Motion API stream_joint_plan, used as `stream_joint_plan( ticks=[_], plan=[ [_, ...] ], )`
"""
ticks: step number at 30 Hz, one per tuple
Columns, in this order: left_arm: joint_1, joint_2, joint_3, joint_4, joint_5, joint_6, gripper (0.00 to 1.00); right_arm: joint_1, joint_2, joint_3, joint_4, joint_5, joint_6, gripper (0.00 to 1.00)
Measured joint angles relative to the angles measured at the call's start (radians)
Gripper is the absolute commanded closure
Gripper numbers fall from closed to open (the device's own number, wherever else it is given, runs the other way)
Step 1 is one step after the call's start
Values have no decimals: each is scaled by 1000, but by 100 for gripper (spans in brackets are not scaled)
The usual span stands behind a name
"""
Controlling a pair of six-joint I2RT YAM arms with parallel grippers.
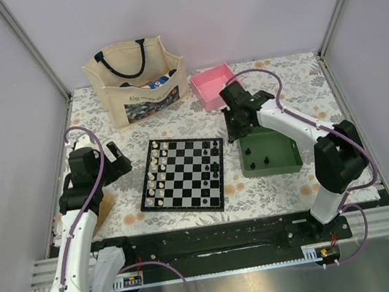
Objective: Set up the chess pieces on the board
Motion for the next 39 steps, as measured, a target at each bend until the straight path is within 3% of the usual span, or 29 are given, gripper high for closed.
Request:
stream_joint_plan(
  ticks=[9,39],
  plan=[
    [0,0,0,0,0,0,1,100,96,27,-1,-63,23,89],
    [0,0,0,0,0,0,1,142,256,97,0,-103,25,87]
  ],
)
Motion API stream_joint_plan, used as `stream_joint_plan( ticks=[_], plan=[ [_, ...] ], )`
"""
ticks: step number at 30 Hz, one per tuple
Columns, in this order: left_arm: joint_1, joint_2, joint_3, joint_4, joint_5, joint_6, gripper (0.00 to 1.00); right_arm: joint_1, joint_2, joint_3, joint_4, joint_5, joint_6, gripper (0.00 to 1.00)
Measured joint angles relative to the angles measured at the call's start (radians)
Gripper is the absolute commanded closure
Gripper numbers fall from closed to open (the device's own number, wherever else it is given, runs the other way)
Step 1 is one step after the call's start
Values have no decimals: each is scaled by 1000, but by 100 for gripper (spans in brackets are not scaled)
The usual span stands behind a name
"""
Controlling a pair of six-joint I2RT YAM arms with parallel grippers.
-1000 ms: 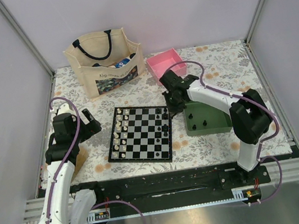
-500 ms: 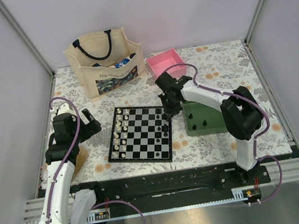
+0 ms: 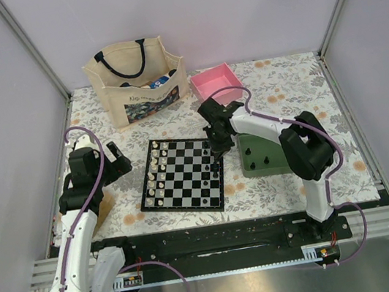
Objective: Set up the chess pieces on the board
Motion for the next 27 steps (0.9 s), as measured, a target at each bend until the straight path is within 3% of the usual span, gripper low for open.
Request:
stream_joint_plan(
  ticks=[14,27],
  plan=[
    [0,0,0,0,0,0,1,1,15,16,0,1,-1,84],
    [0,0,0,0,0,0,1,2,27,25,0,0,-2,61]
  ],
)
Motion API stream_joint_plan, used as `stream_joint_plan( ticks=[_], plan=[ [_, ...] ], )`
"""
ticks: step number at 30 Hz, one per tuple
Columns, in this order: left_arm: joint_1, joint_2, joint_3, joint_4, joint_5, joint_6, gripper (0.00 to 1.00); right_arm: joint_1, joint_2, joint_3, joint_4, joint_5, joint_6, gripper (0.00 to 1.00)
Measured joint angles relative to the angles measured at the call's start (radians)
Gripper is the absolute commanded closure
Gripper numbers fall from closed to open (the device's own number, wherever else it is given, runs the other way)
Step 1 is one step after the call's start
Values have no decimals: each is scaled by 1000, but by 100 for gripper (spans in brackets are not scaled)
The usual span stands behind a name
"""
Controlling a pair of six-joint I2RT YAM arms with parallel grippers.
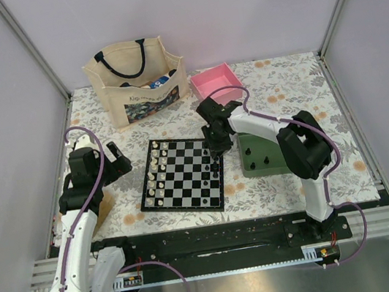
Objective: Set up the chess pieces on the board
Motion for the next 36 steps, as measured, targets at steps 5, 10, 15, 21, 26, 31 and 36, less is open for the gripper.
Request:
stream_joint_plan(
  ticks=[5,10,15,21,26,31,36],
  plan=[
    [0,0,0,0,0,0,1,0,0,2,0,-1,-1,58],
    [0,0,0,0,0,0,1,0,-5,4,-1,-1,-4,53],
    [0,0,0,0,0,0,1,0,-76,-1,-6,8,-20,51],
    [0,0,0,0,0,0,1,-26,-274,-79,0,42,-51,50],
    [0,0,0,0,0,0,1,-147,-388,-188,23,64,-53,50],
    [0,0,0,0,0,0,1,-249,-357,-251,40,64,-53,51],
    [0,0,0,0,0,0,1,-253,-271,-253,45,60,-53,53]
  ],
)
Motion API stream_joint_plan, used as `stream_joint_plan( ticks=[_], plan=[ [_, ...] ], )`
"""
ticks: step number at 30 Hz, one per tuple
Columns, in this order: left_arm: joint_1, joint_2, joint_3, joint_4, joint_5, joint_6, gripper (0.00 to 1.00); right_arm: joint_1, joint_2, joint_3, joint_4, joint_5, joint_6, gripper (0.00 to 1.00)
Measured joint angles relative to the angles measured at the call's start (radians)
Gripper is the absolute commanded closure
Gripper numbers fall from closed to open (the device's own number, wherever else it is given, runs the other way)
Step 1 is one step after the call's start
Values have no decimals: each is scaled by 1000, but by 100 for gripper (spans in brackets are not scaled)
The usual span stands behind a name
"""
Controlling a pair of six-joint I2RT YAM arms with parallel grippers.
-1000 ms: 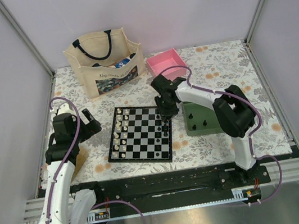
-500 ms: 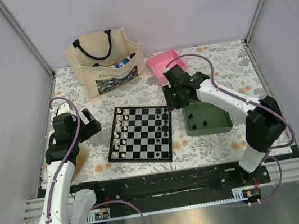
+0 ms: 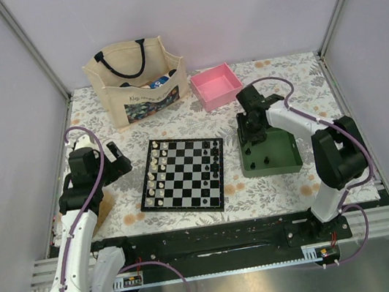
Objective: Set up the chess pieces on the board
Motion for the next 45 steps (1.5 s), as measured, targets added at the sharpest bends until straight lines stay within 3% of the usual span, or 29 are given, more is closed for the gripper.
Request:
stream_joint_plan(
  ticks=[20,28,38,45],
  plan=[
    [0,0,0,0,0,0,1,2,104,-5,26,28,0,69],
    [0,5,0,0,0,0,1,2,106,-5,27,28,0,84],
    [0,7,0,0,0,0,1,2,92,-5,22,30,-1,87],
    [0,7,0,0,0,0,1,2,-32,-5,-3,35,1,88]
  ],
)
